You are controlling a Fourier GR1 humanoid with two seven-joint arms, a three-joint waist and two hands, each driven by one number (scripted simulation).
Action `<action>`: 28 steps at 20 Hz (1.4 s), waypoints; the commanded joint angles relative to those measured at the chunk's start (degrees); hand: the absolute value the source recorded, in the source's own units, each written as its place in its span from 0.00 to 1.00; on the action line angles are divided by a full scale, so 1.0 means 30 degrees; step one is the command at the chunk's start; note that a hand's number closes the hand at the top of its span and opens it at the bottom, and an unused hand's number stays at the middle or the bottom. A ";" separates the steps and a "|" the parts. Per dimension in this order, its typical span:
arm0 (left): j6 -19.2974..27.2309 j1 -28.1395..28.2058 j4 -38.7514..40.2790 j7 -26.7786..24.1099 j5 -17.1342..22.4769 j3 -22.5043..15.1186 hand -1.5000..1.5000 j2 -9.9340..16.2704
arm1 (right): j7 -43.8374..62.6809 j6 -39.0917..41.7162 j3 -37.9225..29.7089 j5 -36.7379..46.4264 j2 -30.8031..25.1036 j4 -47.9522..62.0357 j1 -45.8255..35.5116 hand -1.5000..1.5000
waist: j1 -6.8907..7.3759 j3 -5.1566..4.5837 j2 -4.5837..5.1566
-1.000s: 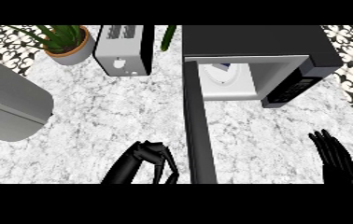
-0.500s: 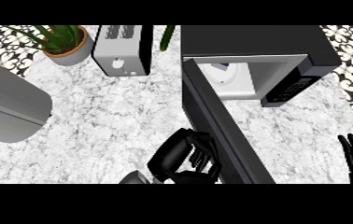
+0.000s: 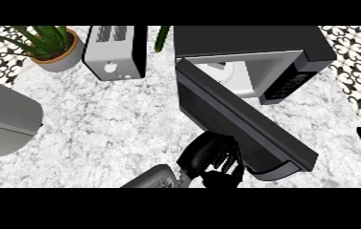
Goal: Pick up the milk, place it into the microwave and close the microwave
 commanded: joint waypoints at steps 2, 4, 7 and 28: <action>0.0888 -0.2291 0.1419 0.0732 0.3012 -0.1603 0.00 -0.0109 | 0.0949 0.1180 -0.0119 -0.1319 -0.0919 -0.0784 -0.0443 0.00 | -0.0998 -0.0004 0.0196; 0.1428 -0.2777 0.1519 -0.0429 0.3836 -0.1107 0.00 -0.0108 | 0.1243 0.1335 0.0361 -0.1220 -0.1009 -0.0997 -0.0931 0.00 | -0.1254 -0.0032 0.0337; 0.2050 -0.3448 0.1427 -0.1279 0.4685 -0.1034 1.00 -0.0108 | 0.1753 0.1714 0.0425 -0.1735 -0.1531 -0.1424 -0.1585 0.00 | -0.1779 -0.0064 0.0455; 0.3480 -0.9562 0.4777 -0.3457 0.9716 0.1817 1.00 -0.0114 | 0.3769 0.3256 0.0731 -0.4264 -0.3708 -0.3255 -0.3470 0.00 | -0.5179 0.0002 0.1381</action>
